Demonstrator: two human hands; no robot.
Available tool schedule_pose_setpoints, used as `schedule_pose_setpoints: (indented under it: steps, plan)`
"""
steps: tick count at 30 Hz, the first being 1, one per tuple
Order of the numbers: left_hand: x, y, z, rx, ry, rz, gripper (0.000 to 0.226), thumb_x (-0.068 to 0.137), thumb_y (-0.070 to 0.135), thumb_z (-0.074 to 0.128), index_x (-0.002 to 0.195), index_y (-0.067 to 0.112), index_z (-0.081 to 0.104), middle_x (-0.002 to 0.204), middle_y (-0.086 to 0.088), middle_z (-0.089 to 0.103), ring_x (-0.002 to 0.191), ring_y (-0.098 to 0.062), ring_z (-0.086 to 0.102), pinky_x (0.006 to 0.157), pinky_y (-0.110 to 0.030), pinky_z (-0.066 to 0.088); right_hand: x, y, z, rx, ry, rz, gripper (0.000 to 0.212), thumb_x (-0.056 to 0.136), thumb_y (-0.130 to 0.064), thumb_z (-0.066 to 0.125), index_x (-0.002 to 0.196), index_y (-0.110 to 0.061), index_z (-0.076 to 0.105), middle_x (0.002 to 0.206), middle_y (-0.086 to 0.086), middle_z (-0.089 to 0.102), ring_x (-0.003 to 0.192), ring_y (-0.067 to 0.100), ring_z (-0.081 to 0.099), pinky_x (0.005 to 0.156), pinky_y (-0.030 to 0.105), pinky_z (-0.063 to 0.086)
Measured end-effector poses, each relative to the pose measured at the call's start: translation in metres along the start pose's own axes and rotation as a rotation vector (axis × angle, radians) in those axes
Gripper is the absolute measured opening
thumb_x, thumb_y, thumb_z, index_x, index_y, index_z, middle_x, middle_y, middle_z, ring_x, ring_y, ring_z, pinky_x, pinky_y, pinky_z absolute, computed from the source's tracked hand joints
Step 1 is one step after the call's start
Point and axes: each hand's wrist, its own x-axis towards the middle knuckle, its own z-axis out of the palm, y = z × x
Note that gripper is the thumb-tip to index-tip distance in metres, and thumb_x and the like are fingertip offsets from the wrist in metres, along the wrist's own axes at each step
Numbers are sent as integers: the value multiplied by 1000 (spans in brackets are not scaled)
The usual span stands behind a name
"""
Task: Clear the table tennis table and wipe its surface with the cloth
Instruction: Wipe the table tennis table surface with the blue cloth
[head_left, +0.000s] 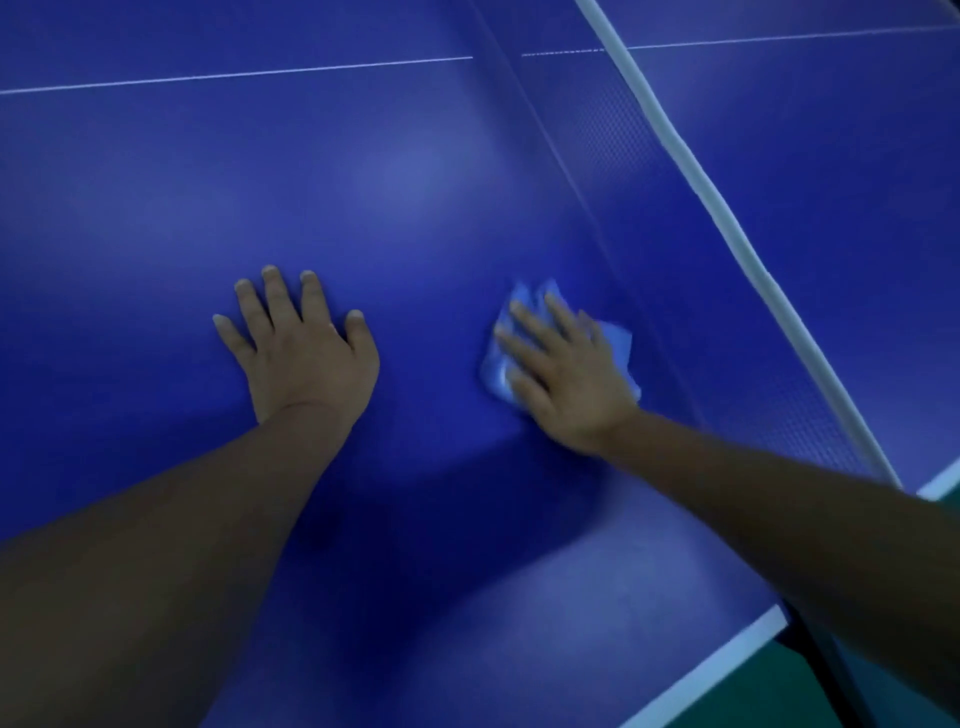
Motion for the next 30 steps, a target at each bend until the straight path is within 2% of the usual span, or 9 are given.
schedule_pose_setpoints:
  steps: [4, 7, 9, 12, 13, 17, 23, 27, 30]
  plan:
    - [5, -5, -5, -153, -29, -5, 64, 101, 48, 32, 157, 16, 23, 166, -9, 6, 153, -28, -7, 119, -52, -12, -155, -30, -10, -10, -103, -315, 46, 102, -47, 37, 145, -32, 48, 160, -1, 34, 149, 36, 26, 115, 59, 24]
    - [3, -16, -15, -391, -31, 0, 63, 103, 38, 40, 157, 11, 22, 166, -9, 12, 153, -26, -1, 122, -49, -9, -193, -7, -19, -25, -162, -473, 44, 102, -48, 39, 143, -35, 48, 158, -4, 38, 147, 35, 29, 111, 59, 30]
    - [-15, -27, -22, -414, -34, 80, 61, 104, 32, 43, 156, 10, 22, 165, -9, 14, 153, -25, 3, 122, -46, -6, -168, 1, -13, -78, -147, -314, 46, 104, -50, 28, 146, -35, 43, 158, -4, 35, 146, 34, 28, 110, 57, 29]
    - [-60, -42, -22, -315, -12, 220, 56, 104, 30, 44, 153, 7, 31, 163, -11, 21, 152, -26, 10, 124, -45, -1, -109, -35, -5, 37, 2, 418, 51, 103, -50, 28, 145, -32, 48, 156, -3, 40, 148, 32, 27, 110, 61, 32]
    - [-77, -44, -20, -286, -16, 260, 56, 104, 32, 41, 152, 6, 34, 162, -12, 23, 152, -26, 11, 124, -45, -1, -97, -56, -5, 74, 26, 561, 52, 101, -50, 28, 145, -30, 50, 156, -2, 41, 148, 32, 27, 112, 62, 31]
    - [-123, -28, -7, -183, -85, 408, 65, 97, 43, 29, 152, 9, 35, 163, -8, 22, 153, -22, 9, 124, -42, -3, -142, -101, -3, 81, -86, 482, 53, 106, -52, 18, 151, -33, 39, 162, -6, 29, 153, 25, 13, 120, 53, 15]
    - [-144, -10, 15, -18, -122, 471, 66, 97, 46, 20, 148, 10, 42, 161, -12, 26, 152, -26, 10, 124, -51, 7, -251, -77, -14, 9, -165, 732, 62, 105, -54, 13, 145, -24, 51, 159, -4, 30, 150, 27, 20, 114, 52, 19]
    - [-145, -9, 16, 15, -114, 466, 64, 98, 45, 23, 146, 9, 44, 159, -14, 29, 152, -28, 12, 123, -51, 7, -179, -94, -17, 66, -171, 661, 63, 103, -56, 14, 150, -26, 44, 161, 0, 29, 151, 30, 16, 116, 54, 14]
    - [-144, -9, 16, 37, -112, 467, 63, 98, 45, 24, 144, 9, 47, 159, -14, 30, 152, -28, 13, 123, -47, 3, -74, -94, -15, 198, -141, 548, 65, 101, -62, 16, 157, -29, 26, 167, -2, 12, 154, 27, -4, 121, 53, -1]
